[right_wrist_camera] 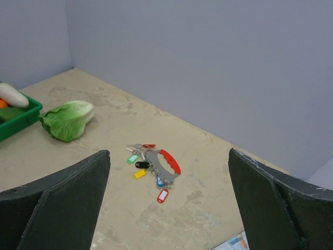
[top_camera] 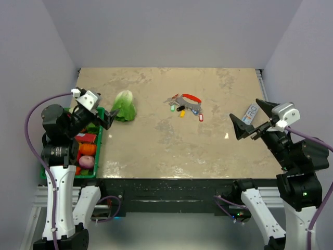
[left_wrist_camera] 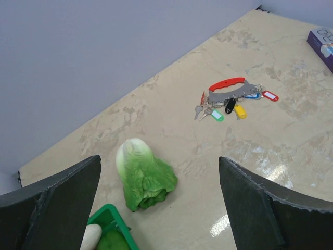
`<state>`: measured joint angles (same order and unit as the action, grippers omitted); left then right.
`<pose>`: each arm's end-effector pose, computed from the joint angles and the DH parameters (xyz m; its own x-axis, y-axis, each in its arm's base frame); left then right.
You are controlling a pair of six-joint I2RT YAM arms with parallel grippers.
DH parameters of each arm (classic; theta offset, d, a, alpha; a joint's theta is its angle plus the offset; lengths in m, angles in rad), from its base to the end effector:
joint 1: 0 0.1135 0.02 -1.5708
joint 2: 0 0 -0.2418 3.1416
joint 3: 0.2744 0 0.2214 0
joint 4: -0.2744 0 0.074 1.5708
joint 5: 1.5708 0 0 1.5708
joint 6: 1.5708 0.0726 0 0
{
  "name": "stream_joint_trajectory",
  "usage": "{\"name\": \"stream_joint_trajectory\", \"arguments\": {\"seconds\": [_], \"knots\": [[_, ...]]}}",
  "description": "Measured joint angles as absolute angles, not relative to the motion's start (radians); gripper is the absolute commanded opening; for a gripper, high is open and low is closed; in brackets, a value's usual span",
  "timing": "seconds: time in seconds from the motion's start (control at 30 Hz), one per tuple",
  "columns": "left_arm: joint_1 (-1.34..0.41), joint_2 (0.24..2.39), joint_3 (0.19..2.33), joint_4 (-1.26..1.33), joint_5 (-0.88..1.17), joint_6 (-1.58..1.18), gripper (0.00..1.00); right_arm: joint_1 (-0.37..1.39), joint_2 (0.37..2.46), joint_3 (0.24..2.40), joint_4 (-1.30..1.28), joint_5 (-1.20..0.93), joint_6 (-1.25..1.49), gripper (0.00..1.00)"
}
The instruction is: Remove the keys from the keyring
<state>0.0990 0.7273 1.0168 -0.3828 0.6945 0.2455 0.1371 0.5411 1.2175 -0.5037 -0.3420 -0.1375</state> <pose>0.1596 -0.0308 0.3805 0.0457 0.1922 -0.9803 0.5640 0.8050 0.1842 0.0776 0.0353 0.4427 0.2311 -0.0985 -0.9679 -0.4284 0.8829 -0.1921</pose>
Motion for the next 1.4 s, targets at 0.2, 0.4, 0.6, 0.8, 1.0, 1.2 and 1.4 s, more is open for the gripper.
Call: {"name": "stream_joint_trajectory", "arguments": {"seconds": [0.2,0.4,0.6,0.8,1.0,1.2,1.4], "knots": [[0.105,0.736,1.016,-0.382,0.721,0.244,0.99,0.137,0.535,1.241,-0.503,-0.34,-0.131,0.99],[0.105,0.744,1.017,-0.382,0.74,0.245,0.99,0.137,0.536,1.24,-0.503,-0.359,-0.141,0.99],[0.105,0.77,1.017,-0.382,0.779,0.26,0.99,0.137,0.537,1.208,-0.503,-0.393,-0.219,0.99],[0.097,0.914,1.044,-0.382,0.81,0.3,0.99,0.137,0.54,1.102,-0.506,-0.367,-0.31,0.99],[0.049,1.066,1.032,-0.322,0.813,0.321,0.99,0.137,0.547,0.985,-0.519,-0.327,-0.359,0.99],[-0.159,1.268,1.079,-0.245,0.685,0.364,0.99,0.136,0.594,0.944,-0.515,-0.273,-0.372,0.99],[-0.35,1.594,1.2,-0.211,0.554,0.377,0.99,0.136,0.617,0.926,-0.493,-0.242,-0.372,0.99]]}}
